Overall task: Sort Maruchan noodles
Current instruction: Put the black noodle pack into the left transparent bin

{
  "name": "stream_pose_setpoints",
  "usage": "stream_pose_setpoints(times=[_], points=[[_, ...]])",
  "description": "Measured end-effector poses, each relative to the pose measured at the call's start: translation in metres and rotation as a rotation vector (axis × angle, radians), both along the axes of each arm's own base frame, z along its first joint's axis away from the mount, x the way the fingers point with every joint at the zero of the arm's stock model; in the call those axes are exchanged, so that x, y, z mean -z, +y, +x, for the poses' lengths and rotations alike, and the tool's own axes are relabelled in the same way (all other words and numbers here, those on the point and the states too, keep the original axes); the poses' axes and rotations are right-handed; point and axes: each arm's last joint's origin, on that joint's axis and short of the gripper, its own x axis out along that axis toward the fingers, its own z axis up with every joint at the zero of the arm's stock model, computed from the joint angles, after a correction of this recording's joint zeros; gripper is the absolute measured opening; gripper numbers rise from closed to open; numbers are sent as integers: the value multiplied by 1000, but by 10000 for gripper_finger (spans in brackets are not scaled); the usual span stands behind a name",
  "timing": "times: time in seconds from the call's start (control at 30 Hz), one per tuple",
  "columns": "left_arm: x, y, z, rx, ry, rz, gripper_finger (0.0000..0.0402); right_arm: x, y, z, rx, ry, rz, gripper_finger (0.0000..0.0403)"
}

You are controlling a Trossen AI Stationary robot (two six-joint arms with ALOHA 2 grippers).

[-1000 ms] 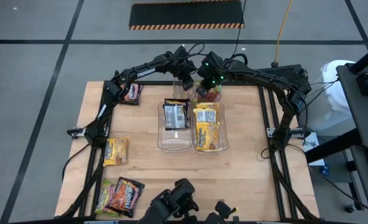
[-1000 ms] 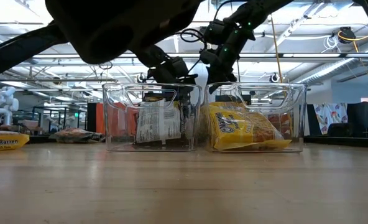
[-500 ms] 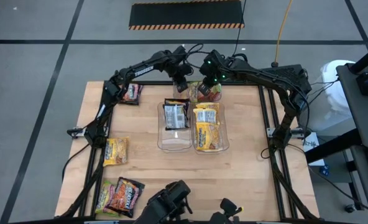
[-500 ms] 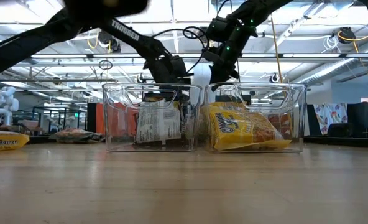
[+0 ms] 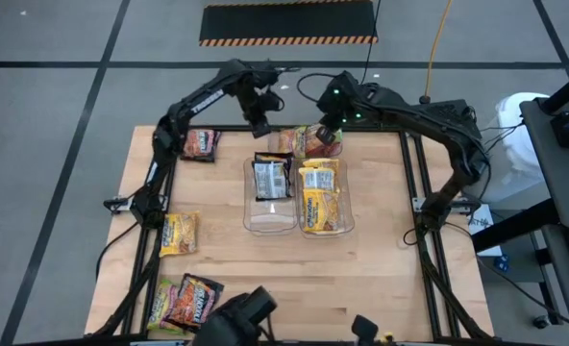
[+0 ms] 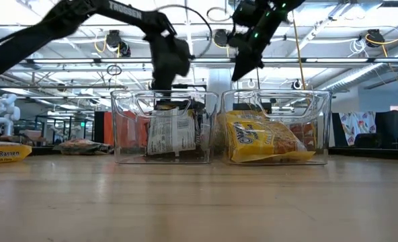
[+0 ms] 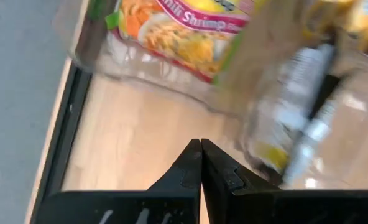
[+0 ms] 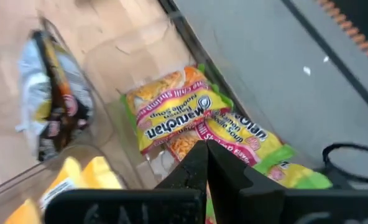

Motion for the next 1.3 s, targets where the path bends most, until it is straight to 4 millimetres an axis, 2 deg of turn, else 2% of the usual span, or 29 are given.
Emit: stream_pose_setpoints(times=[0.13,0.27,0.5,0.6,0.67,0.8,1.0,1.13,1.3], points=[[-35,-11,-22,-18,-81,-39,3,-24,14,-15,-12,-46,-39,0],[-79,-28,-46,-46,-192,4,3,-45,31,-30,-37,-79,-73,0],[-155,-82,-96,-86,-362,132,3,-73,64,-50,-112,-135,-126,0],[-179,-109,-119,-139,-401,205,3,-82,76,-56,-153,-162,-159,0],[-189,-127,-131,-168,-412,236,3,-86,84,-57,-179,-175,-169,0],[-193,-165,-156,-229,-415,228,3,-90,96,-58,-238,-179,-186,0],[-169,-212,-188,-293,-356,161,3,-90,116,-50,-322,-188,-177,0],[-156,-238,-218,-331,-362,147,3,-91,136,-37,-389,-234,-169,0],[-146,-259,-257,-376,-420,139,3,-98,164,-8,-420,-392,-240,0]])
